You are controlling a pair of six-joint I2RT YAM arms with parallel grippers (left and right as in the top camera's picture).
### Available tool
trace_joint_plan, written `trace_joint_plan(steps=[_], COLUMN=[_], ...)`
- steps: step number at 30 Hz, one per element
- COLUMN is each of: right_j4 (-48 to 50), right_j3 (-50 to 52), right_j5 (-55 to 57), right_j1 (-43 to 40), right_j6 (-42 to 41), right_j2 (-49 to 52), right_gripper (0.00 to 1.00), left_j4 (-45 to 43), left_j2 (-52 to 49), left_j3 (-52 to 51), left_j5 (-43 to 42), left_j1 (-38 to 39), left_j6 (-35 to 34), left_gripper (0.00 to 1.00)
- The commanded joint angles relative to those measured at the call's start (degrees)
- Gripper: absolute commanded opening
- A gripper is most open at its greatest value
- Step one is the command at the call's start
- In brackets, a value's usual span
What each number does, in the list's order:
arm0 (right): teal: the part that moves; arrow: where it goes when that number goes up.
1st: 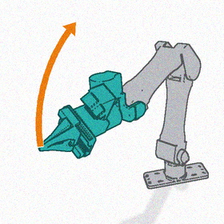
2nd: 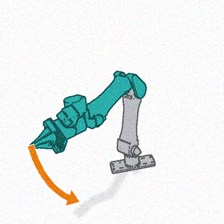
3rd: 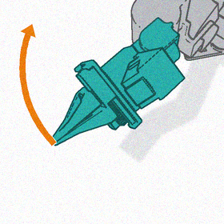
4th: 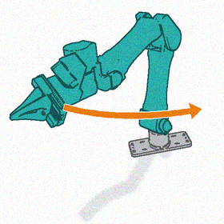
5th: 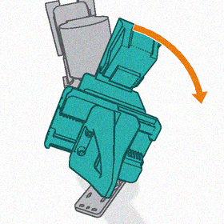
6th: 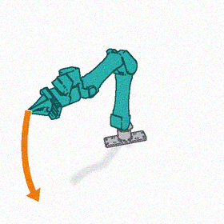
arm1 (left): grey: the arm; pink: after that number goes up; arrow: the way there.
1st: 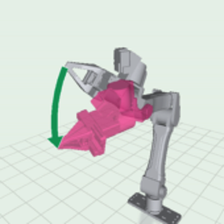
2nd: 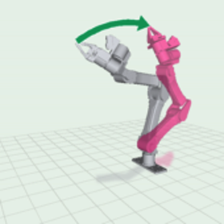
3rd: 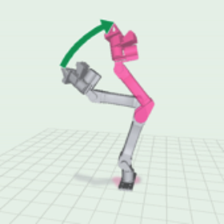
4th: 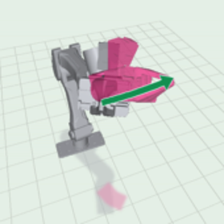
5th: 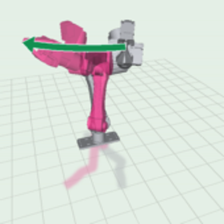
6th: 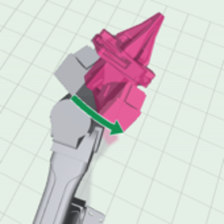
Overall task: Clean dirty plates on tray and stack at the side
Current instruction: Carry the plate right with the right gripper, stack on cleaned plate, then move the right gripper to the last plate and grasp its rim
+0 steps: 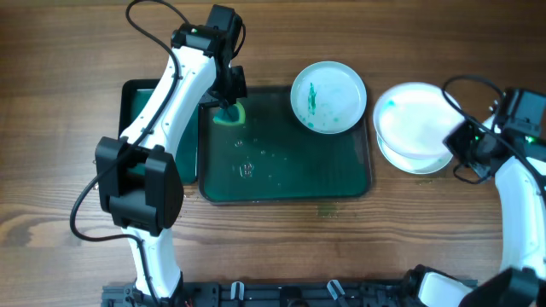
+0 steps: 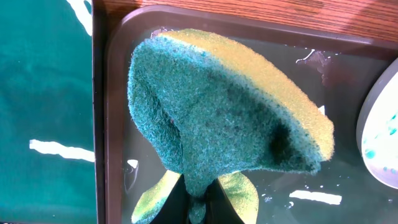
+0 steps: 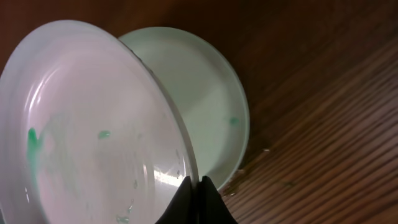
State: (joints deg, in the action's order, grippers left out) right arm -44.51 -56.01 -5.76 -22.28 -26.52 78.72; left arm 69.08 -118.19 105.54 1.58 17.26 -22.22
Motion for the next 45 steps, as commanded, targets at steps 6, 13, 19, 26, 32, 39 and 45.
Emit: trace_joint_plan(steps=[6,13,19,26,32,39,45], right_j4=[4.81,7.48,3.45,-2.84,-2.47,-2.47,-2.27], right_j3=[5.14,4.90,-0.52,-8.50,-8.55,-8.48,-8.48], right_j5=[1.77,-6.80,-16.63,-16.83,-15.93,-14.67,-14.64], right_j1=[-2.34,-2.34,-1.40,7.41,14.78,17.25,17.25], right_j6=[1.07,6.12,12.17,16.74,17.14,17.11,17.49], right_j2=[6.71,9.14,7.15,0.83,0.09,1.70,1.99], right_gripper=[0.04,0.50,0.62,0.66,0.66,0.66,0.66], left_j4=[-0.02,0.00,1.14,5.99,8.94,0.37,-6.62], left_j2=[0.81,0.81,2.34,7.08,6.84,6.75,6.71], left_j3=[1.07,1.07,1.11,1.11,-0.04,-8.52,-17.07], left_j5=[-0.50,-0.50,-0.72,-0.72,2.14,4.46,4.46], left_j1=[0.15,0.09,-1.51,-6.03,-10.86,-17.46,-18.93], left_j6=[-0.55,-0.52,1.25,7.17,14.56,14.58,14.56], left_gripper=[0.04,0.04,0.04,0.04,0.04,0.04,0.06])
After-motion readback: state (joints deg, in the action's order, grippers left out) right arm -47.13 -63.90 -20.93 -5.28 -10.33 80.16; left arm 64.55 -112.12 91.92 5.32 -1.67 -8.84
